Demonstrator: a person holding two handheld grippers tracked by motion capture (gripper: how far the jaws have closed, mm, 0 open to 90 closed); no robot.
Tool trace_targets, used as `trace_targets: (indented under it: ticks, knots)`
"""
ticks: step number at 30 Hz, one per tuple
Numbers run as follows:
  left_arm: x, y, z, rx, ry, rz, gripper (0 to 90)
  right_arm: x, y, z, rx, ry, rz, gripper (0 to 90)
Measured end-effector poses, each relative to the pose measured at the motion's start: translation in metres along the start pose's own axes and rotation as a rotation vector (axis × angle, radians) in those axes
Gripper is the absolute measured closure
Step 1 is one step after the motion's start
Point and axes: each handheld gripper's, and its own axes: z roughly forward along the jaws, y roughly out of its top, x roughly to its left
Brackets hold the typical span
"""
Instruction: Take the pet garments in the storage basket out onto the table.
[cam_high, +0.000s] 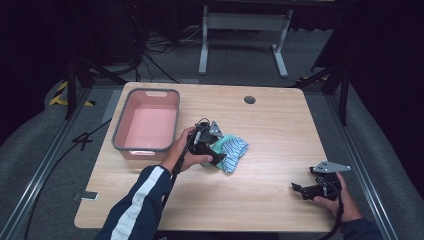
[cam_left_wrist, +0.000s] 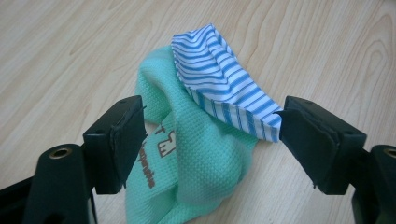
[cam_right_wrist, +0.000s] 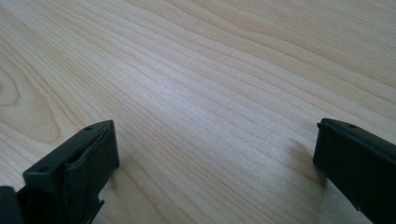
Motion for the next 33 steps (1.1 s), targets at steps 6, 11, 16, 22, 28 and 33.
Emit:
trace_targets:
  ticks: [6, 11, 16, 22, 28, 33]
  knots:
    - [-0.004, -0.006, -0.011, -0.010, -0.006, 0.034, 23.4, 0.000, 0.000, 0.000, 0.000, 0.000, 0.000, 0.5]
    - [-0.007, -0.011, -0.020, -0.002, 0.010, 0.054, 22.9, 0.000, 0.000, 0.000, 0.000, 0.000, 0.001, 0.5]
    - [-0.009, -0.019, -0.026, 0.009, 0.021, 0.071, 23.0, 0.000, 0.000, 0.000, 0.000, 0.000, 0.000, 0.5]
    - [-0.013, -0.030, -0.034, 0.029, 0.036, 0.094, 23.5, 0.000, 0.000, 0.000, 0.000, 0.000, 0.001, 0.5]
    - [-0.016, -0.040, -0.041, 0.032, 0.048, 0.109, 24.3, 0.000, 0.000, 0.000, 0.000, -0.001, -0.001, 0.5]
    - [-0.021, -0.052, -0.048, 0.049, 0.063, 0.136, 24.2, 0.000, 0.000, 0.000, 0.000, -0.001, 0.000, 0.5]
